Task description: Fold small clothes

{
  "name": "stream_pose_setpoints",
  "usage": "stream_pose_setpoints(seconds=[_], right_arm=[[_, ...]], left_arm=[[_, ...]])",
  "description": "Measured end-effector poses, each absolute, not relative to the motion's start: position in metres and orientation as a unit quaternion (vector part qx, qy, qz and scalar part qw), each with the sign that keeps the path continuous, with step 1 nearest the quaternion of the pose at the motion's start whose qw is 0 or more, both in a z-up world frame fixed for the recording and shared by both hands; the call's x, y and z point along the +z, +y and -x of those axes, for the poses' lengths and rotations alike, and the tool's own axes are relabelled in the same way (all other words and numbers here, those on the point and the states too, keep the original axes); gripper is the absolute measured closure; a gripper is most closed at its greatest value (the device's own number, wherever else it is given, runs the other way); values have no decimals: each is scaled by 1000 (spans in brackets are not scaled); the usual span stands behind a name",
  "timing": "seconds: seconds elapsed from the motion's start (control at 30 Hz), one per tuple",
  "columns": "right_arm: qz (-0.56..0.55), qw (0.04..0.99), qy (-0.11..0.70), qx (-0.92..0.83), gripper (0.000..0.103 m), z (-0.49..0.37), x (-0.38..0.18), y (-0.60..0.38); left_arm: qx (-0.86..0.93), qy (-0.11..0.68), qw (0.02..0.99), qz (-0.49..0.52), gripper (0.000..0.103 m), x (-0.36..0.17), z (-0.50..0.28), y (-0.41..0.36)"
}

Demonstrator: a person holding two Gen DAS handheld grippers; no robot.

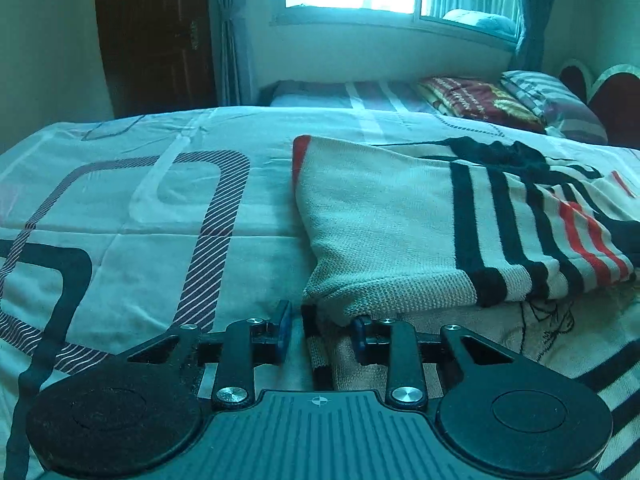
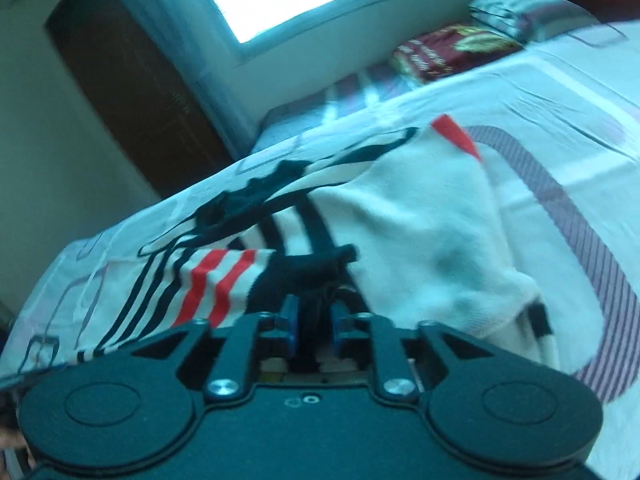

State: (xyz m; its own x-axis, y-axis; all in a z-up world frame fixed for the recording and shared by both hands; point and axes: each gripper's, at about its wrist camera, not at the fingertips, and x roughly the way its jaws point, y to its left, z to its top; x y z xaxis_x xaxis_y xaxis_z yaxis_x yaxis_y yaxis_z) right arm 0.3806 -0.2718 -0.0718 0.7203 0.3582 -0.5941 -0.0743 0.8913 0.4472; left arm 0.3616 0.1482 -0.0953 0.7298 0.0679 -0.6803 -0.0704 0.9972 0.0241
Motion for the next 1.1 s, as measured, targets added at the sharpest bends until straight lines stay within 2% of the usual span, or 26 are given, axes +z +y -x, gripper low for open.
stream_pose_setpoints(seconds=[0.07,0.1,0.13,0.4,0.57,0.73,0.83,0.97,1.03,1.1], right_arm=[[-222,897,361,125,82,-384,-74,-277],[-228,894,364,131,94,-389,-74,-279],[-229,894,360,139,97,-389,-72,-278],[-177,926,299,149,97,-374,-44,-271],[-180,916,338,120,97,-385,-61,-278],[-195,921,315,122,97,-378,-58,-280],[-183,930,295,123,97,-375,-51,-277],[-159,926,303,162,97,-376,-45,-266],[-145,926,303,171,97,-376,-45,-260],[-140,924,322,150,97,-381,-53,-261]], left_arm=[[33,360,932,-4,72,-96,-357,147],[33,360,932,-4,72,-97,-357,147],[34,359,933,1,72,-97,-356,148],[38,360,932,17,72,-97,-358,152],[29,359,933,-6,72,-96,-357,147],[17,349,937,-17,72,-97,-352,145],[27,345,937,41,71,-97,-352,157],[41,319,943,86,71,-95,-345,166],[58,334,931,137,71,-103,-348,176],[63,331,930,145,70,-104,-346,175]])
